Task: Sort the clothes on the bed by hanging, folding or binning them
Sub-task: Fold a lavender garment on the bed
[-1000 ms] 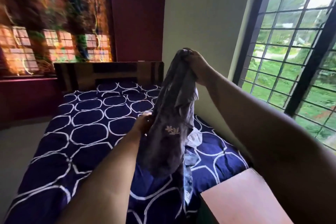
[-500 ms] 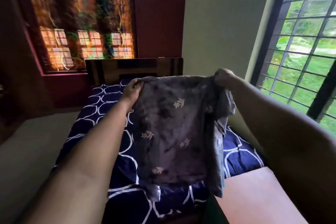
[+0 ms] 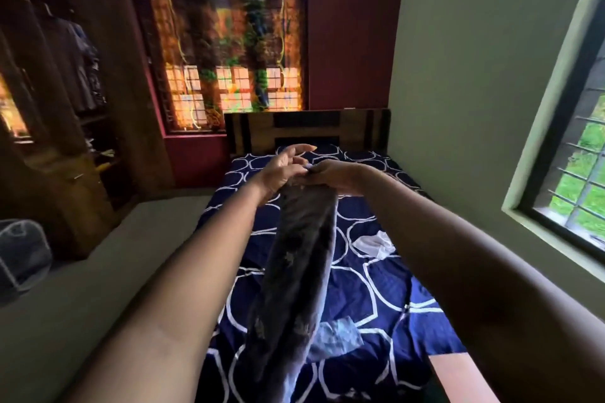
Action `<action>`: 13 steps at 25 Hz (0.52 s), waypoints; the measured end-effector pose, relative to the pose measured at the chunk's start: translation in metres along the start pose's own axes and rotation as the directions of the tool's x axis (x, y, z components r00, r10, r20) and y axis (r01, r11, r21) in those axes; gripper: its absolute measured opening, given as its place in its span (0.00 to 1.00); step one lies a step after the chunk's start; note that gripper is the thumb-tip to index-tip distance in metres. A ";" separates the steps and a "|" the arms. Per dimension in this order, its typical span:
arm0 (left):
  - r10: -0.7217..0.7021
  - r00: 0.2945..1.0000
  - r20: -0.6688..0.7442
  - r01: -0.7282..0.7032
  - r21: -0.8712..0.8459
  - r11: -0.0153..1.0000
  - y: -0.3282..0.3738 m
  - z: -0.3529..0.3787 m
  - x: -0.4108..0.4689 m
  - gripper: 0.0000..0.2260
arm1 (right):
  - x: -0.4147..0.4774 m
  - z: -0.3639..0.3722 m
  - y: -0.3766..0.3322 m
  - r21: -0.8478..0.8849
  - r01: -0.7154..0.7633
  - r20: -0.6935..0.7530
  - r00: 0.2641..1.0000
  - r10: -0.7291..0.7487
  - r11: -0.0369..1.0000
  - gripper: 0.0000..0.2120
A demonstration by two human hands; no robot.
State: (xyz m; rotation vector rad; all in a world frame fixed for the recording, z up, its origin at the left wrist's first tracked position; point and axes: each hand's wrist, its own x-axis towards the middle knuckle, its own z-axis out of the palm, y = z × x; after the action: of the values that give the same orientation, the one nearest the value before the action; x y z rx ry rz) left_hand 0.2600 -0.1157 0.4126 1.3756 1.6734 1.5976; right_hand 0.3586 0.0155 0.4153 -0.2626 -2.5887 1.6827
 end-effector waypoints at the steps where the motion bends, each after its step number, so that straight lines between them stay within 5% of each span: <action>1: -0.004 1.000 -0.016 0.004 -0.027 1.000 -0.002 -0.004 -0.002 0.18 | 0.007 -0.001 -0.004 -0.095 0.016 -0.051 0.998 -0.021 0.995 0.04; 5: -0.047 0.983 -0.179 0.025 -0.124 0.992 -0.014 -0.014 -0.006 0.12 | 0.028 -0.002 -0.021 -0.337 -0.022 -0.217 0.975 -0.055 0.941 0.14; 9: -0.177 0.957 -0.231 0.134 -0.187 0.973 -0.028 -0.014 -0.007 0.04 | 0.036 -0.006 -0.025 -0.315 0.022 -0.266 0.958 -0.110 0.949 0.12; 13: -0.319 0.947 -0.033 0.308 -0.193 0.932 -0.065 -0.012 0.000 0.28 | 0.027 -0.021 -0.037 -0.134 0.108 -0.284 0.948 -0.143 0.985 0.05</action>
State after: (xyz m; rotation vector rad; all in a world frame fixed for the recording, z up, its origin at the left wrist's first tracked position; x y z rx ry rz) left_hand 0.2270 -0.1108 0.3553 0.9206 1.6360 1.5757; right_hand 0.3303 0.0245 0.4562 -0.3171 -2.4291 1.3380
